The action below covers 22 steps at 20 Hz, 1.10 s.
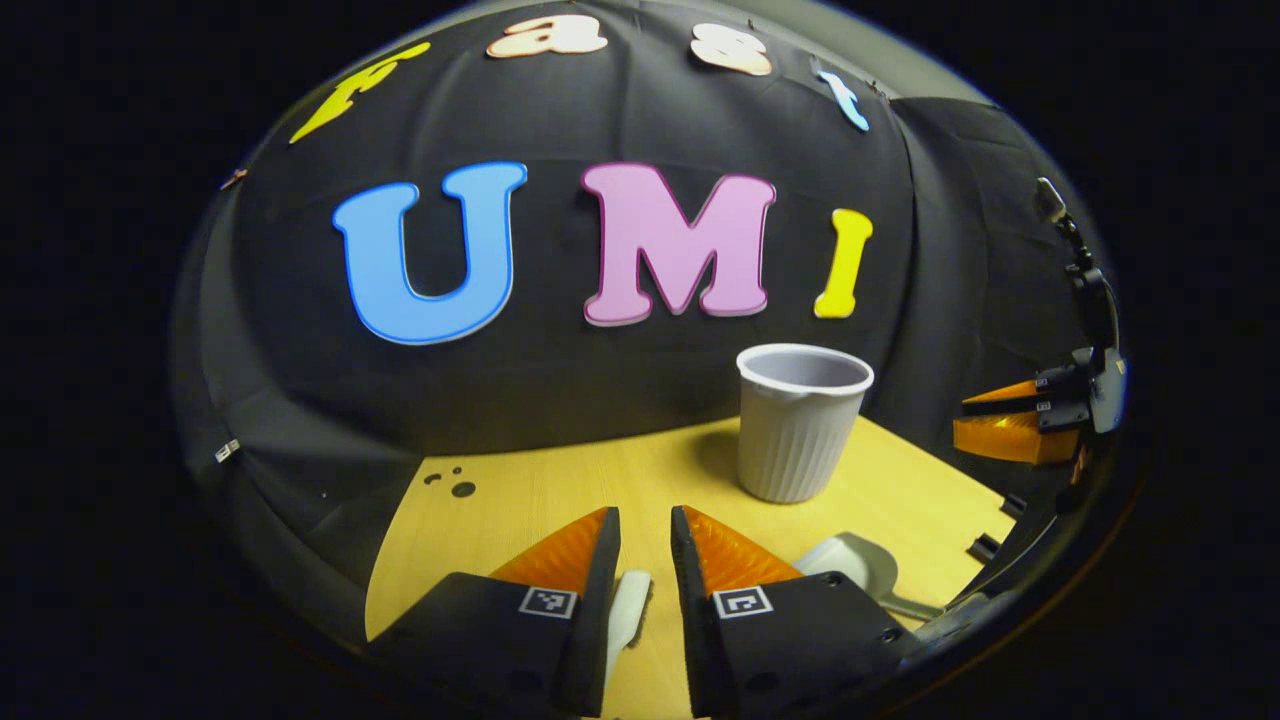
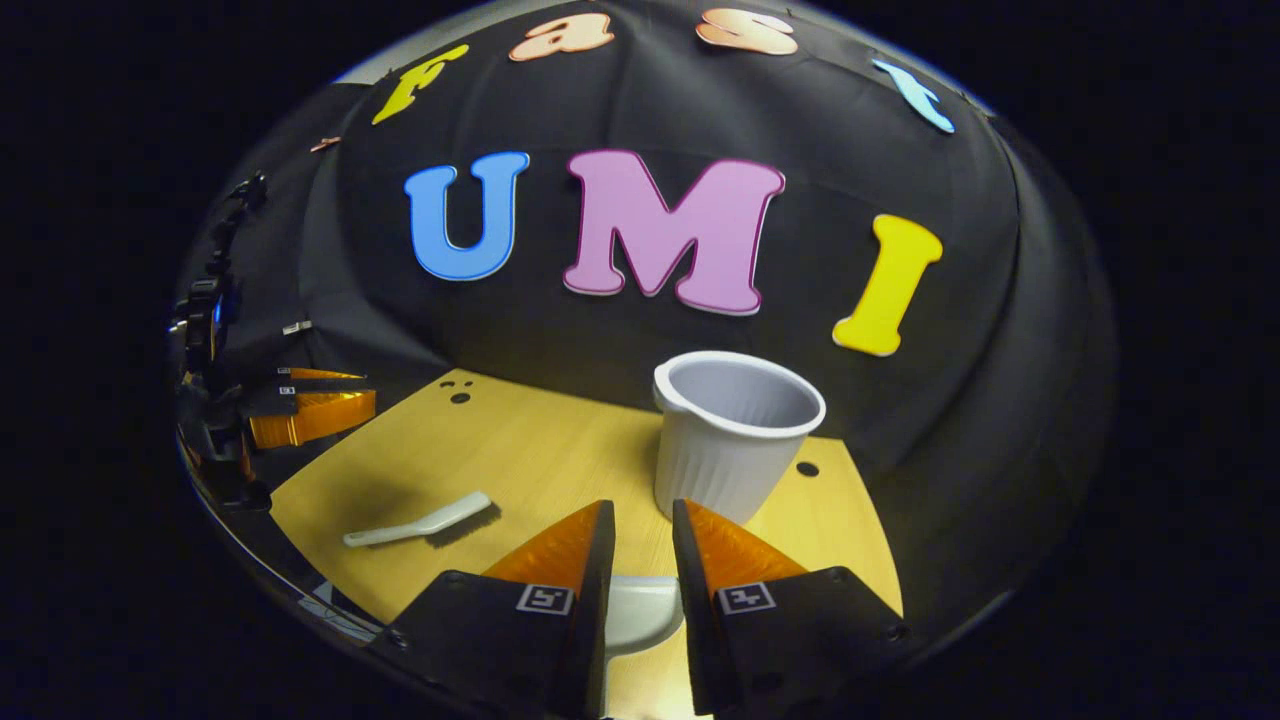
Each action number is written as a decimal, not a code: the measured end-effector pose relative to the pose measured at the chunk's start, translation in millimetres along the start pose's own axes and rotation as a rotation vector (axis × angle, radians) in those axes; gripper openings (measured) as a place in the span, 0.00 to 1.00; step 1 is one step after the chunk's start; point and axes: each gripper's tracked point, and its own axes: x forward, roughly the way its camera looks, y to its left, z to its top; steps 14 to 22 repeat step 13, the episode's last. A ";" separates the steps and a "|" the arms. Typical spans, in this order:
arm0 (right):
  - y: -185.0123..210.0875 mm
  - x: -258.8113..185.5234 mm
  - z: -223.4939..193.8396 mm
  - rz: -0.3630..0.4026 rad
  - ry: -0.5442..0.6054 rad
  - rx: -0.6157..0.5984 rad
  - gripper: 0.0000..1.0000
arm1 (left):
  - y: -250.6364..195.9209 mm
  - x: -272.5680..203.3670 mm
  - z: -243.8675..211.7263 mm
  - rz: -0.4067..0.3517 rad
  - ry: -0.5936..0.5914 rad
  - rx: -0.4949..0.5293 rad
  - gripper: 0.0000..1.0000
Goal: Pick up the small broom and dustpan from the desktop, sweep the trash into the dustpan with the broom, and then empty the trash into the garbage bin.
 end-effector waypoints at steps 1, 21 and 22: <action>-0.3 -3.1 7.6 -0.005 -0.020 -0.004 0.38 | 0.4 -2.7 10.0 0.020 -0.034 0.000 0.36; 0.0 8.2 19.9 0.055 -0.065 -0.003 0.34 | -14.4 -20.4 27.8 0.101 -0.065 0.011 0.37; 0.0 8.2 19.9 0.055 -0.065 -0.003 0.34 | -14.4 -20.4 27.8 0.101 -0.065 0.011 0.37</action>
